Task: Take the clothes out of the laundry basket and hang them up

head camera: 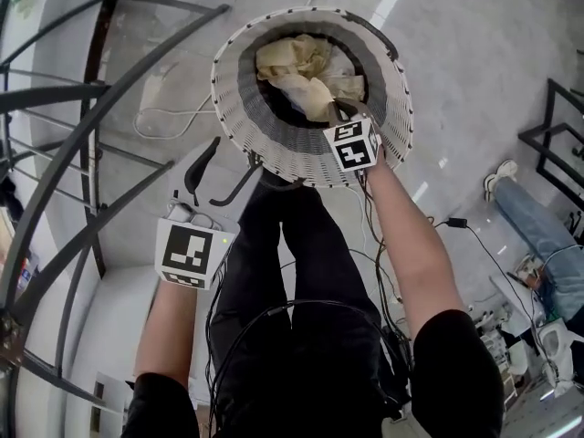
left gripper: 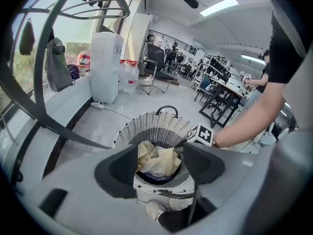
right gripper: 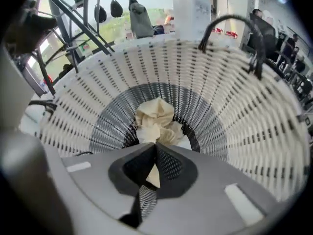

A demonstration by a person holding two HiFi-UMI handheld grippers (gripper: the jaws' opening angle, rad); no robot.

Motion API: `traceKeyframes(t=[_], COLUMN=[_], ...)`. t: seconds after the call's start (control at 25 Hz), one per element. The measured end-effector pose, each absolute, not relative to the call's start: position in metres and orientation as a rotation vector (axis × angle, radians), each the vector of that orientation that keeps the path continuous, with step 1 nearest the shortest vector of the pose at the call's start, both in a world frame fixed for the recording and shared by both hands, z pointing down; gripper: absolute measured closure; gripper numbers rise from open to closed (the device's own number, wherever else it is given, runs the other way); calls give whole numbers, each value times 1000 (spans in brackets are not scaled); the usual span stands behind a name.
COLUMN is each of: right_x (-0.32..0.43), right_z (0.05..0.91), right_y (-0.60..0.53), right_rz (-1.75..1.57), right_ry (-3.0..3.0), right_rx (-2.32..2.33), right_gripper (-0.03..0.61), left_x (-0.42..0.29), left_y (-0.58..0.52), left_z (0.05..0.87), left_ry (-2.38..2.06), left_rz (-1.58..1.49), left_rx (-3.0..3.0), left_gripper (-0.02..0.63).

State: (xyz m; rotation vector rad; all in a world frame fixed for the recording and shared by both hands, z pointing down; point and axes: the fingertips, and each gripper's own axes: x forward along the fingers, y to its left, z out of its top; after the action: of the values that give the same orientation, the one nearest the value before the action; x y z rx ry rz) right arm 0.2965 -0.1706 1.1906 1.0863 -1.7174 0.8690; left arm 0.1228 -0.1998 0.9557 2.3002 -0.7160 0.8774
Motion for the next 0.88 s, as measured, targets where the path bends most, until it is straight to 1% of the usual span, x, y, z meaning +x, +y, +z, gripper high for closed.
traceKeyframes(t=[0.2,0.48,0.88], right_x=[292,313,328], right_z=[1093,960,737], right_y=[-171,-171,-195], right_rz=[904,873,708], right_ry=[-1867,-1922,-2090], right_rx=[1182,1376,1561], right_gripper=[565,563,563], left_x=[122,120,128], left_y=[-199,-202,-209], left_z=[927,882,793], left_ry=[-720,-719,-681], left_rz=[885,892,902], left_rx=[2320,2360,2443], left_gripper=[314,311,310])
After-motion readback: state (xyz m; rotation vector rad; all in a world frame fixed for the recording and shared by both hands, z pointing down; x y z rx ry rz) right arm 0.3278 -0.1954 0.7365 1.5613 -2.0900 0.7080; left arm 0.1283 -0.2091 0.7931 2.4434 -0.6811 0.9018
